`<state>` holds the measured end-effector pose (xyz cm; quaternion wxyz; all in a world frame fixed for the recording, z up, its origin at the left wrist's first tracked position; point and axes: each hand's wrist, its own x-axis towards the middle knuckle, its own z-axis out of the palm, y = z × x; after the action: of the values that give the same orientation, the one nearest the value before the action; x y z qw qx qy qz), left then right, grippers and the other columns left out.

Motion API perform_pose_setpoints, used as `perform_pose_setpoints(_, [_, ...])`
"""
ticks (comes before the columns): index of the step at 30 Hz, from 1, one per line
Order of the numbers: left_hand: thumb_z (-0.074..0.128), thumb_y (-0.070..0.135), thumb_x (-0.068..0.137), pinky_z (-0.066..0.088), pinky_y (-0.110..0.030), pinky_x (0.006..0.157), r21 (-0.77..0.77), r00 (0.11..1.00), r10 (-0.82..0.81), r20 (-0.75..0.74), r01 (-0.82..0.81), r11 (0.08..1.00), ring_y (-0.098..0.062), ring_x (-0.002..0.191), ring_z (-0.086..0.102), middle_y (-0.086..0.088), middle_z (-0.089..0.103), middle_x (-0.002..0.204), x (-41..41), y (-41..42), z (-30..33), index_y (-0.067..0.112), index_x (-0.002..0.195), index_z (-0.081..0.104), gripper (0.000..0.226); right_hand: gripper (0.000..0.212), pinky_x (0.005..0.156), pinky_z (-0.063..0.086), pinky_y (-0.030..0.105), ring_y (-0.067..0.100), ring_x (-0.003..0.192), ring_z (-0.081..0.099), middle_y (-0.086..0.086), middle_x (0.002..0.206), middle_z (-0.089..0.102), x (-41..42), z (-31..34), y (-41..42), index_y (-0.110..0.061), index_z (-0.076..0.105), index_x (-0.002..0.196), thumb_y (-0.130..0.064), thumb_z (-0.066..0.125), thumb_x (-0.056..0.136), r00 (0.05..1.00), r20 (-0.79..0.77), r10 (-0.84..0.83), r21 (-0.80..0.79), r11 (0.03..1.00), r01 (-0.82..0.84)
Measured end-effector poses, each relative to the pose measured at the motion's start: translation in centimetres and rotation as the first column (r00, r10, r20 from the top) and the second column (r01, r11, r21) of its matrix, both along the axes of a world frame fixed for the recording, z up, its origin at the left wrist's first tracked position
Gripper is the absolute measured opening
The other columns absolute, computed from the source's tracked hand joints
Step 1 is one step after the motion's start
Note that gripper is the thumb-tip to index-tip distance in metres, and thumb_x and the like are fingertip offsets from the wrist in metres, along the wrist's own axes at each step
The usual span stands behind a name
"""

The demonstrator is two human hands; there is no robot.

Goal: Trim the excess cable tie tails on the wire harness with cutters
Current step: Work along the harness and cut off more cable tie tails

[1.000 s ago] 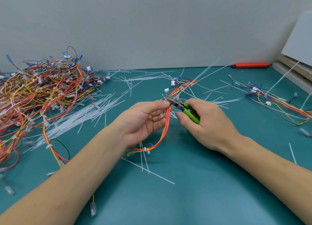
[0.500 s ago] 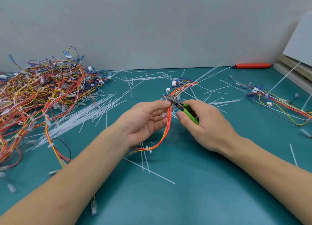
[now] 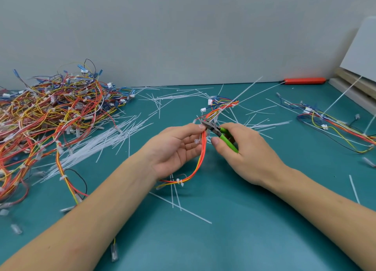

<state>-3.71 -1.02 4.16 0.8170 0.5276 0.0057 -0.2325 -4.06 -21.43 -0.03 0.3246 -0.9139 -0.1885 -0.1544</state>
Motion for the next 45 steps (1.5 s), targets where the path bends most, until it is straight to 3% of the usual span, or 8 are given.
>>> perform_pose_setpoints(7, [0.077, 0.016, 0.071, 0.056, -0.019, 0.056, 0.026, 1.0, 0.01, -0.025, -0.009, 1.0, -0.008, 0.057, 0.063, -0.001, 0.067, 0.068, 0.25, 0.17, -0.35, 0.013, 0.073, 0.081, 0.006, 0.052, 0.053, 0.039, 0.037, 0.015, 0.058, 0.047, -0.009, 0.062, 0.052, 0.0, -0.17, -0.12, -0.027, 0.043, 0.072, -0.077, 0.046, 0.086, 0.994, -0.043, -0.099, 0.005, 0.995, 0.099])
perform_pose_setpoints(11, [0.077, 0.016, 0.072, 0.055, -0.018, 0.056, 0.014, 1.0, -0.004, -0.015, 0.005, 1.0, -0.009, 0.059, 0.064, -0.001, 0.068, 0.069, 0.1, 0.08, -0.23, 0.013, 0.074, 0.081, 0.005, 0.043, 0.057, 0.037, 0.034, 0.012, 0.062, 0.049, -0.01, 0.064, 0.052, -0.15, -0.26, -0.14, -0.033, 0.046, 0.073, -0.073, 0.048, 0.088, 0.998, -0.023, -0.066, 0.044, 0.997, 0.067])
perform_pose_setpoints(17, [0.076, 0.017, 0.073, 0.054, -0.018, 0.055, 0.013, 1.0, -0.009, 0.003, 0.009, 1.0, -0.008, 0.057, 0.064, 0.0, 0.066, 0.065, -0.05, 0.1, 0.14, 0.014, 0.069, 0.079, 0.006, 0.037, 0.079, 0.045, 0.029, 0.007, 0.089, 0.054, -0.011, 0.09, 0.061, 0.2, 0.0, 0.05, -0.033, 0.059, 0.103, -0.065, 0.046, 0.092, 0.999, -0.015, 0.032, 0.035, 0.999, -0.031])
perform_pose_setpoints(24, [0.076, 0.016, 0.072, 0.054, -0.018, 0.054, 0.034, 1.0, -0.012, -0.019, 0.012, 0.999, -0.008, 0.056, 0.061, 0.0, 0.064, 0.065, 0.07, 0.12, -0.1, 0.013, 0.073, 0.08, 0.005, 0.05, 0.052, 0.036, 0.035, 0.014, 0.054, 0.042, -0.007, 0.057, 0.049, 0.28, -0.21, -0.43, -0.025, 0.043, 0.071, -0.072, 0.051, 0.086, 0.998, -0.041, -0.055, 0.046, 0.997, 0.057])
perform_pose_setpoints(28, [0.076, 0.016, 0.072, 0.055, -0.018, 0.054, 0.027, 0.999, -0.02, -0.026, 0.02, 0.999, -0.008, 0.057, 0.062, -0.001, 0.065, 0.068, -0.12, -0.11, -0.09, 0.013, 0.073, 0.08, 0.006, 0.041, 0.055, 0.038, 0.034, 0.013, 0.059, 0.048, -0.008, 0.063, 0.052, 0.17, -0.25, -0.58, -0.03, 0.047, 0.074, -0.069, 0.052, 0.087, 0.999, -0.01, -0.035, 0.037, 0.999, 0.035])
perform_pose_setpoints(33, [0.076, 0.016, 0.074, 0.054, -0.017, 0.053, 0.015, 1.0, -0.022, -0.007, 0.022, 1.0, -0.007, 0.054, 0.061, -0.001, 0.065, 0.067, -0.13, 0.0, 0.18, 0.013, 0.072, 0.079, 0.005, 0.034, 0.074, 0.048, 0.033, 0.009, 0.082, 0.055, -0.012, 0.083, 0.059, 0.34, 0.09, -0.25, -0.033, 0.06, 0.099, -0.064, 0.05, 0.09, 0.999, -0.001, 0.034, 0.037, 0.999, -0.034])
perform_pose_setpoints(39, [0.076, 0.016, 0.071, 0.053, -0.018, 0.051, 0.041, 0.999, -0.032, -0.013, 0.033, 0.999, -0.008, 0.056, 0.059, -0.002, 0.062, 0.068, -0.06, 0.21, 0.09, 0.013, 0.075, 0.079, 0.007, 0.041, 0.053, 0.037, 0.033, 0.014, 0.058, 0.046, -0.009, 0.062, 0.052, 0.41, -0.16, -0.59, -0.029, 0.045, 0.074, -0.067, 0.051, 0.088, 1.0, -0.009, -0.004, 0.037, 0.999, 0.005])
perform_pose_setpoints(45, [0.076, 0.016, 0.069, 0.053, -0.017, 0.051, 0.045, 0.998, -0.046, -0.036, 0.048, 0.998, -0.009, 0.058, 0.061, -0.002, 0.065, 0.071, -0.25, 0.19, 0.27, 0.013, 0.075, 0.08, 0.007, 0.04, 0.054, 0.039, 0.034, 0.013, 0.06, 0.048, -0.007, 0.063, 0.052, 0.24, -0.19, -0.65, -0.028, 0.045, 0.073, -0.065, 0.051, 0.089, 1.0, 0.019, -0.005, 0.002, 1.0, 0.005])
